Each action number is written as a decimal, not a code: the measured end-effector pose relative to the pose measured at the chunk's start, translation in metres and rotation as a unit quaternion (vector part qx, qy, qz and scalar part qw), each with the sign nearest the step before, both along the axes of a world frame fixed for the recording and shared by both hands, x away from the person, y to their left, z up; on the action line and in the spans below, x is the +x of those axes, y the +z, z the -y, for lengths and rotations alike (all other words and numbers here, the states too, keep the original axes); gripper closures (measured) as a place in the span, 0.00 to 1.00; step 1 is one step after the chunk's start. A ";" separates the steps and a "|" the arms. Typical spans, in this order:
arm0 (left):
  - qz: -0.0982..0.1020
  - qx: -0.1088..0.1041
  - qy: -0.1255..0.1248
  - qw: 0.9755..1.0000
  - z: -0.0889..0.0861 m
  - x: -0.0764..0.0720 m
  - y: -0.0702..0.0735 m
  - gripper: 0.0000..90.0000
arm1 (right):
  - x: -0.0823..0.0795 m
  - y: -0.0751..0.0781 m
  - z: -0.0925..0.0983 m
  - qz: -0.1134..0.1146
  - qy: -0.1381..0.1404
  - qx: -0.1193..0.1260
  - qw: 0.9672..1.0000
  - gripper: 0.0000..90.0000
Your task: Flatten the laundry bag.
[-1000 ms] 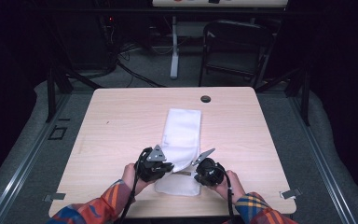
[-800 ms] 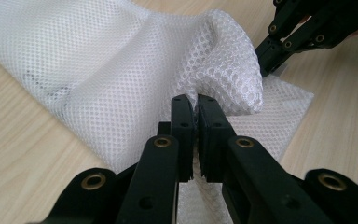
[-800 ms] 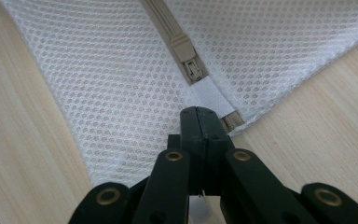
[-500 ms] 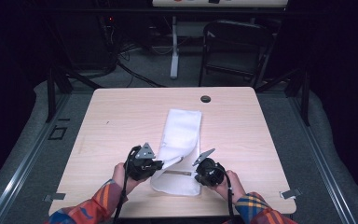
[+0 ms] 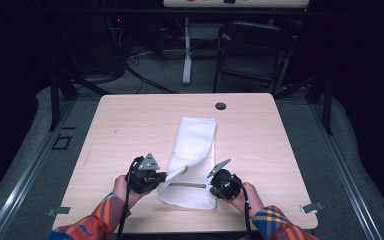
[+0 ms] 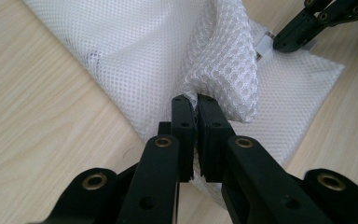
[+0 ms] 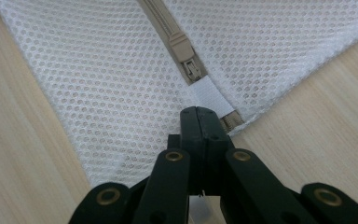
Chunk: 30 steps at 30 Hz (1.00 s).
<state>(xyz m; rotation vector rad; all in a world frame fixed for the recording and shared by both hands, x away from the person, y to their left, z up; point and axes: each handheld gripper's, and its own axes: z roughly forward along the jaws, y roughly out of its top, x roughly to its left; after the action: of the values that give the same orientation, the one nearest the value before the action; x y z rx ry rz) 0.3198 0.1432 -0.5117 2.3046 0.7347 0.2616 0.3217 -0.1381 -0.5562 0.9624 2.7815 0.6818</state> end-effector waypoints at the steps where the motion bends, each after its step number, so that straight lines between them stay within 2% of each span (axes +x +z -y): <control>1: -0.002 0.002 0.002 1.000 -0.002 0.000 0.000 0.96 | 0.000 0.000 0.000 0.000 0.000 0.000 1.000 1.00; 13: -0.016 0.008 0.025 1.000 -0.018 0.001 0.000 0.96 | 0.001 0.001 0.001 -0.003 -0.003 -0.005 1.000 1.00; 30: -0.041 0.033 0.034 0.998 -0.027 -0.001 -0.006 0.96 | 0.002 0.001 0.003 -0.009 -0.008 -0.010 1.000 1.00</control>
<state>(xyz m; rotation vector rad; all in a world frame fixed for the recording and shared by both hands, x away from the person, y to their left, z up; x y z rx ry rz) 0.3187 0.1705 -0.5175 2.3684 0.8590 0.2257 0.3233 -0.1406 -0.5548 0.9903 2.7869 0.6463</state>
